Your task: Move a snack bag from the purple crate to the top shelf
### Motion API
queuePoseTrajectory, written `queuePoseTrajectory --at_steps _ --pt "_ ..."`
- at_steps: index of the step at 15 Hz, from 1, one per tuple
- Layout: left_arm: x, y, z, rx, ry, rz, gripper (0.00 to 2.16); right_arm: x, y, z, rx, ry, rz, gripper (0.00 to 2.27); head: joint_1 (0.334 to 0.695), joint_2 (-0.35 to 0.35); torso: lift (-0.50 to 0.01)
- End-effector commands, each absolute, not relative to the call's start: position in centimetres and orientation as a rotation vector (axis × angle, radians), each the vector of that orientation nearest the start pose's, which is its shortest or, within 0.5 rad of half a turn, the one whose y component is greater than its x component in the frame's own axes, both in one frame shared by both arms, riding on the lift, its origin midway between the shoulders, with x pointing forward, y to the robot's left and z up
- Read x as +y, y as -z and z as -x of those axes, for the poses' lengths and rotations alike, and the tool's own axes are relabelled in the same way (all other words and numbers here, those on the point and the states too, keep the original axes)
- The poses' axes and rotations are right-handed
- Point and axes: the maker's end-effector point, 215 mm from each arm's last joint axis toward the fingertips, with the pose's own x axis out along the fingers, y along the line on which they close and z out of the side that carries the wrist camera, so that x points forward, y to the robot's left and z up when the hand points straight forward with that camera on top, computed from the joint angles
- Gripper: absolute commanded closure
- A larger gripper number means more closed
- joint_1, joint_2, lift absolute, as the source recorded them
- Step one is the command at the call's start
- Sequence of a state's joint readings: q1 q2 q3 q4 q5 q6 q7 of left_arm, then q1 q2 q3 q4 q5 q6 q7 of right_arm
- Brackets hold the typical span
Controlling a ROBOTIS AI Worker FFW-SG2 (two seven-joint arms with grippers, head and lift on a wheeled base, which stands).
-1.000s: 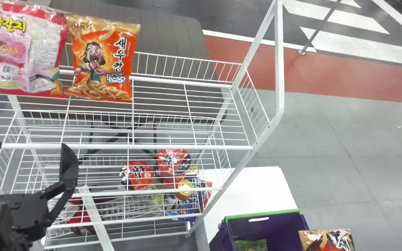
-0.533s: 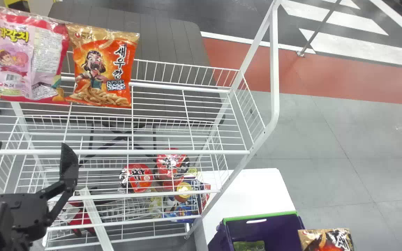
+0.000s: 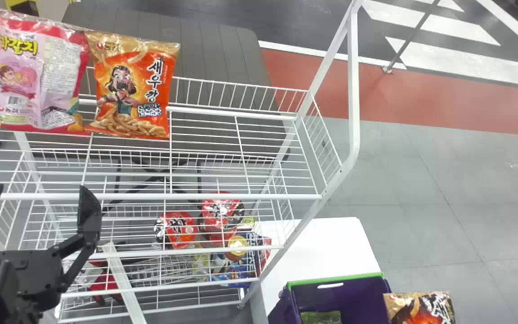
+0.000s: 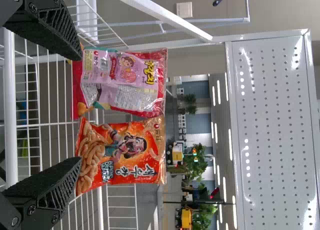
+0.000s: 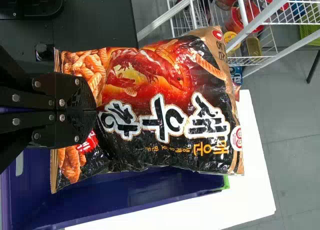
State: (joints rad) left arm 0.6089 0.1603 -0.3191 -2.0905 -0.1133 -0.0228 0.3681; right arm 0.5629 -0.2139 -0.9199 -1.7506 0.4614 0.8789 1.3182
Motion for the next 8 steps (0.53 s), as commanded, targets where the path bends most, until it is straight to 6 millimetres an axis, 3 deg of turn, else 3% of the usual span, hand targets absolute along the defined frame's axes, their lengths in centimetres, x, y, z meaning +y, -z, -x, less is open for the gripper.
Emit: queuePoseTrajectory --at_steps 1,5,8 --pt "14.5 35.8 -39.0 0.063 -0.007 -0.085 0.1 -57.0 53.3 -9.6 1.212 0.014 -0.293 1.66 0.695 -0.35 0.0" --pt "14.3 35.9 -39.1 0.064 -0.004 -0.086 0.1 -55.8 51.6 -11.0 1.164 0.016 -0.313 1.66 0.695 -0.35 0.0" --pt "14.3 36.0 -39.1 0.066 -0.004 -0.085 0.1 -53.2 48.9 -13.7 1.082 -0.024 -0.289 1.66 0.695 -0.35 0.0"
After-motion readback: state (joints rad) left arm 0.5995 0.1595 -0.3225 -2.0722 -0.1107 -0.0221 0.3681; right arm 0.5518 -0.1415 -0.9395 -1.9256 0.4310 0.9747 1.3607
